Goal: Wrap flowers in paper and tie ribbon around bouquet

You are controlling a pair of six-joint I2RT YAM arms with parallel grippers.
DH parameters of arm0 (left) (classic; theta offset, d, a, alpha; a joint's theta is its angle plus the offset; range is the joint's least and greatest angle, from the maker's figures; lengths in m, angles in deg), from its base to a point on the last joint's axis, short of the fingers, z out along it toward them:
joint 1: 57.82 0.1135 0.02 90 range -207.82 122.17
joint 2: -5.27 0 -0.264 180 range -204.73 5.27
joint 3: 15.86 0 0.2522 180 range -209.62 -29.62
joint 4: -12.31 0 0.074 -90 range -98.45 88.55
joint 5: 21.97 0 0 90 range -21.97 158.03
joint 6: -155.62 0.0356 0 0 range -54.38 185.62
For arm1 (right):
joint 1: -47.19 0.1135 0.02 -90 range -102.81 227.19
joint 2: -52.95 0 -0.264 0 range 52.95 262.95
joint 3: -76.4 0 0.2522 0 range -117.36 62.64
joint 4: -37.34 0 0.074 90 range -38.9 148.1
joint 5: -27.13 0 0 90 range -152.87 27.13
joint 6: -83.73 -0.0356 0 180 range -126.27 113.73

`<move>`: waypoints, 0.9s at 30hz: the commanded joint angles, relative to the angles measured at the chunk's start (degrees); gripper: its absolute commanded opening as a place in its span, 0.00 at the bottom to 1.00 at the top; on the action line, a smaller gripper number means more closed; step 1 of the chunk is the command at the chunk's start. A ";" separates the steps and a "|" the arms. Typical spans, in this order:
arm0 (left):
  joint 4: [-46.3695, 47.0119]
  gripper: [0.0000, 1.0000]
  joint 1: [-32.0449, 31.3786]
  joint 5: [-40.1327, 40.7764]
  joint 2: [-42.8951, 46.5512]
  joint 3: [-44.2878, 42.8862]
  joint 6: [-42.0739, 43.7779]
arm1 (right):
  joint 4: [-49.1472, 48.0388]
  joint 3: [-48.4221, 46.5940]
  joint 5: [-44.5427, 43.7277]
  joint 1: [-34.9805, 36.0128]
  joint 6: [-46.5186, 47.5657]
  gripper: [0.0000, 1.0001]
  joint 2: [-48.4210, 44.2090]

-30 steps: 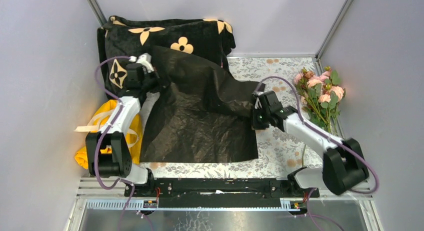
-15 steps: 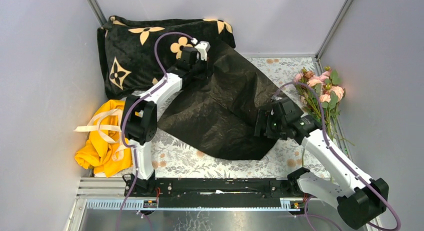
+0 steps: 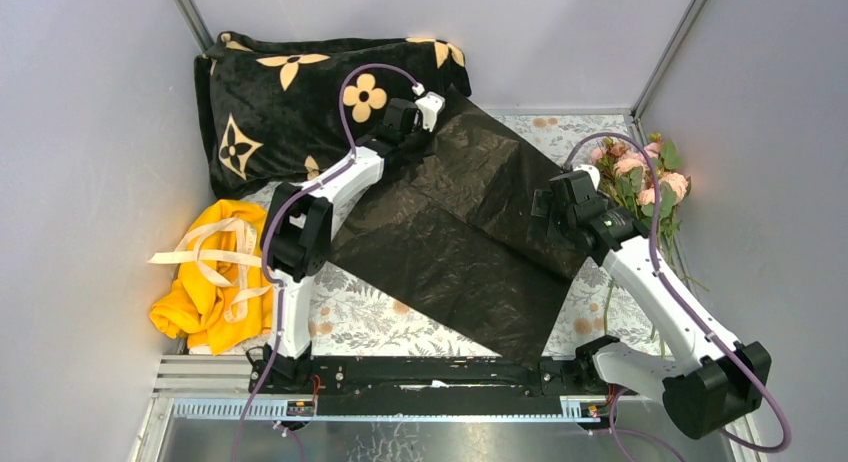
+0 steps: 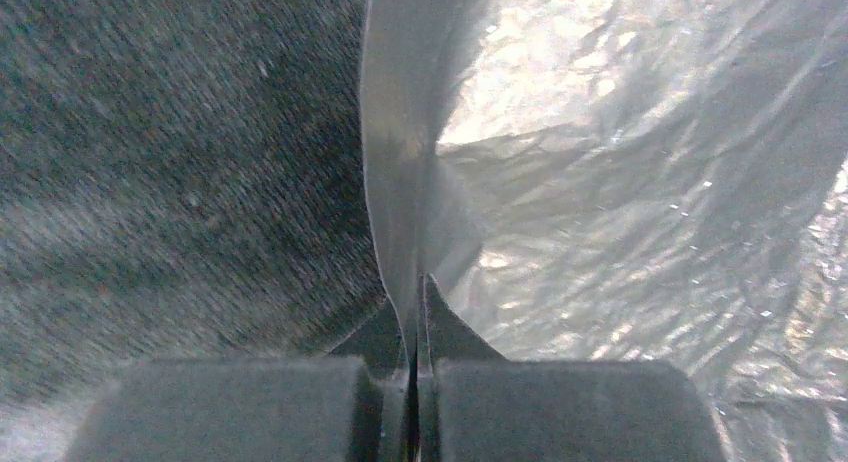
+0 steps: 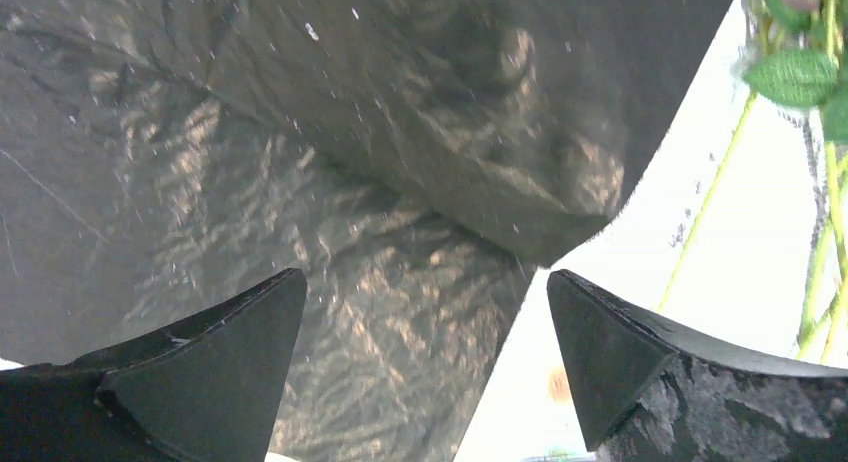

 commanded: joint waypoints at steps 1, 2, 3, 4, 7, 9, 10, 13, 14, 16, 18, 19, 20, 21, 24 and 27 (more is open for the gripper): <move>2.66 0.00 -0.96 3.68 -2.32 -3.72 7.33 | -11.68 -0.87 3.89 -1.06 4.39 0.99 5.40; 2.74 0.00 -1.38 3.77 -2.84 -4.45 8.52 | -12.78 -0.87 6.09 -1.11 4.35 0.97 7.89; 2.68 0.00 -1.88 3.73 -3.33 -5.24 9.83 | -13.28 -1.09 7.48 -1.19 4.14 0.95 10.32; 2.63 0.00 -2.32 3.77 -3.90 -6.01 11.03 | -14.04 -1.24 8.07 -1.28 3.92 0.92 12.64; 2.58 0.00 -3.54 7.10 -5.99 -8.83 14.21 | -18.19 -0.69 9.18 -1.70 3.65 0.84 17.33; 1.79 0.36 -4.07 8.90 -7.12 -11.08 14.33 | -20.22 -0.96 9.85 -2.18 3.63 0.80 20.29; 0.76 0.54 -4.19 9.31 -7.31 -12.19 14.23 | -20.73 -1.42 10.22 -2.48 3.87 0.78 21.87; -1.45 0.86 -4.25 9.60 -5.21 -13.47 13.23 | -21.39 -2.87 11.30 -3.66 4.61 0.74 26.67; -2.20 0.92 -4.25 9.51 -3.73 -13.09 13.21 | -21.66 -3.30 11.52 -4.29 4.86 0.73 28.12; -4.95 0.98 -4.20 9.53 -0.25 -12.39 13.04 | -21.11 -4.86 11.80 -5.32 5.36 0.70 30.37; -10.41 0.99 -3.68 9.69 4.80 -11.32 10.89 | -19.49 -6.87 11.03 -5.51 6.28 0.66 31.65; -14.82 0.99 -3.01 7.64 7.12 -9.67 9.32 | -18.86 -7.42 10.84 -5.51 6.50 0.65 31.68; -16.94 0.99 -2.30 5.51 10.29 -6.86 7.79 | -18.59 -7.57 10.76 -5.51 6.72 0.66 31.35; -17.66 0.99 -1.30 3.49 13.63 -1.30 6.22 | -18.53 -7.42 10.99 -5.51 6.76 0.66 30.75; -15.75 0.99 2.82 -3.84 23.66 14.17 2.63 | -18.89 -6.18 13.19 -5.51 6.93 0.66 28.35; -12.10 0.99 8.69 -8.19 30.81 26.23 2.15 | -19.38 -4.72 15.70 -5.43 6.88 0.67 26.42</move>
